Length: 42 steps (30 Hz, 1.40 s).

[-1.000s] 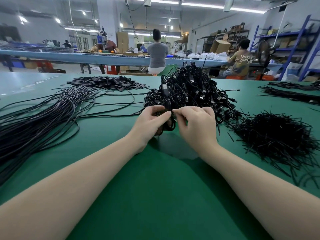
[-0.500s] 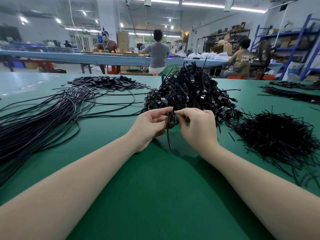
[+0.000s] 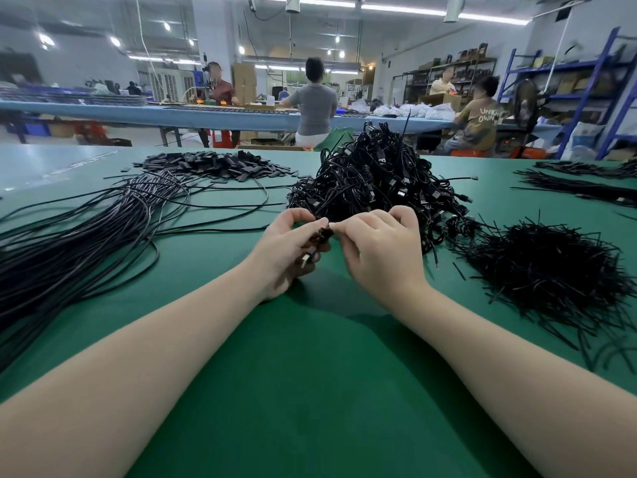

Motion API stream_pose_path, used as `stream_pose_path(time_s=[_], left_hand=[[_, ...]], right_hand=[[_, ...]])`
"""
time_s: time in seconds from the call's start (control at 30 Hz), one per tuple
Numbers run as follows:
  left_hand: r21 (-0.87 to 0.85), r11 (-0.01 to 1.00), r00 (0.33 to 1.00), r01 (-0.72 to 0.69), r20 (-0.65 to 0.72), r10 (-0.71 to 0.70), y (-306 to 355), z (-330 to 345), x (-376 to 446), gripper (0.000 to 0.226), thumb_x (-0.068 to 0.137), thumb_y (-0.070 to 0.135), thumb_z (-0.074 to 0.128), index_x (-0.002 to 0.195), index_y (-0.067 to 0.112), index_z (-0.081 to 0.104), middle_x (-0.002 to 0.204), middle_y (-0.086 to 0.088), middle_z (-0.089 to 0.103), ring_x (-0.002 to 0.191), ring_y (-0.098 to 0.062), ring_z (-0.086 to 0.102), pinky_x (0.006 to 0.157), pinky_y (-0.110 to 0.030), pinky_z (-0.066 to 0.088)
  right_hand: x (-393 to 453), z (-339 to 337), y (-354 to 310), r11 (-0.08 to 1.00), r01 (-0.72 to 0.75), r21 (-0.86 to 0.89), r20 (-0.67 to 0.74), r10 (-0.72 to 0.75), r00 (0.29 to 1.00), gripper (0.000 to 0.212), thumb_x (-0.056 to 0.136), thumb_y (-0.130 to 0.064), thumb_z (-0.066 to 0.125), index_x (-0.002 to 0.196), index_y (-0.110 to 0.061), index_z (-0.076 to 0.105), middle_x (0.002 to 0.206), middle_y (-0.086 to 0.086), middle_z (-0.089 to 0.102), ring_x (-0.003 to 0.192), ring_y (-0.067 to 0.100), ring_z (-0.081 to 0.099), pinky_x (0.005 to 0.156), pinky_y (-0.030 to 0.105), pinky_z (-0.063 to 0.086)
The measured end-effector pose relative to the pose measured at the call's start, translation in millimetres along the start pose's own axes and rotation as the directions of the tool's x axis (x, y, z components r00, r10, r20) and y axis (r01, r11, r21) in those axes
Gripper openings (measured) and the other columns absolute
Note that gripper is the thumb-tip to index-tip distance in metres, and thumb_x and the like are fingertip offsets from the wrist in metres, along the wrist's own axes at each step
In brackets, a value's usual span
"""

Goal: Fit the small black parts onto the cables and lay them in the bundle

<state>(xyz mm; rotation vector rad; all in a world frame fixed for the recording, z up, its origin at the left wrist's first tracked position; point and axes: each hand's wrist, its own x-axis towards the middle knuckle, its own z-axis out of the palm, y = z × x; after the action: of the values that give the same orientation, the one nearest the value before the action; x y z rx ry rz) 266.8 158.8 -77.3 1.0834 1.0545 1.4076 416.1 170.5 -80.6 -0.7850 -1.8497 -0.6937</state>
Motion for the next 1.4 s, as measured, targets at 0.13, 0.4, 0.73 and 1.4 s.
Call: stream_pose_path(time_s=[0.13,0.4,0.73,1.4], left_hand=[[-0.003,0.999,0.995,-0.051,0.091,0.051,-1,3,-1,0.02,0.1,0.022,0.049,0.092,0.024,0.067,0.066,0.002,0.068,0.054,-0.009,0.062,0.046,-0.016,0.043],[0.065,0.987,0.986,-0.149,0.088,0.143,-8,-1,0,0.03,0.081,0.002,0.071,0.099,0.027,0.072,0.079,0.012,0.07,0.065,-0.002,0.056,0.058,-0.012,0.039],[0.215,0.919,0.939,-0.329,0.175,0.296,-11,5,-4,0.015,0.093,-0.002,0.057,0.087,0.01,0.064,0.056,0.02,0.06,0.054,0.008,0.052,0.053,-0.005,0.037],[0.325,0.935,0.989,-0.142,0.079,0.123,-7,4,1,0.034,0.097,0.024,0.047,0.063,0.021,0.046,0.053,0.008,0.04,0.048,-0.008,0.037,0.046,-0.022,0.027]], right_hand=[[-1,0,-2,0.983,-0.155,0.097,0.033,0.153,0.988,0.008,0.085,-0.015,0.066,0.083,-0.018,0.074,0.08,-0.005,0.073,0.071,0.019,0.068,0.075,0.034,0.031],[-2,0,-1,0.936,-0.287,0.205,0.135,0.263,0.955,0.008,0.086,-0.013,0.066,0.088,-0.016,0.073,0.084,-0.006,0.073,0.079,0.017,0.068,0.078,0.037,0.038],[1,-6,0,0.951,-0.264,0.16,0.084,0.253,0.964,0.008,0.085,-0.012,0.066,0.086,-0.015,0.073,0.081,-0.004,0.072,0.075,0.021,0.066,0.077,0.035,0.032],[5,-4,-1,0.996,0.086,0.029,0.003,-0.086,0.996,0.018,0.088,-0.008,0.057,0.078,-0.008,0.072,0.072,0.003,0.067,0.07,0.029,0.064,0.067,0.037,0.05]])
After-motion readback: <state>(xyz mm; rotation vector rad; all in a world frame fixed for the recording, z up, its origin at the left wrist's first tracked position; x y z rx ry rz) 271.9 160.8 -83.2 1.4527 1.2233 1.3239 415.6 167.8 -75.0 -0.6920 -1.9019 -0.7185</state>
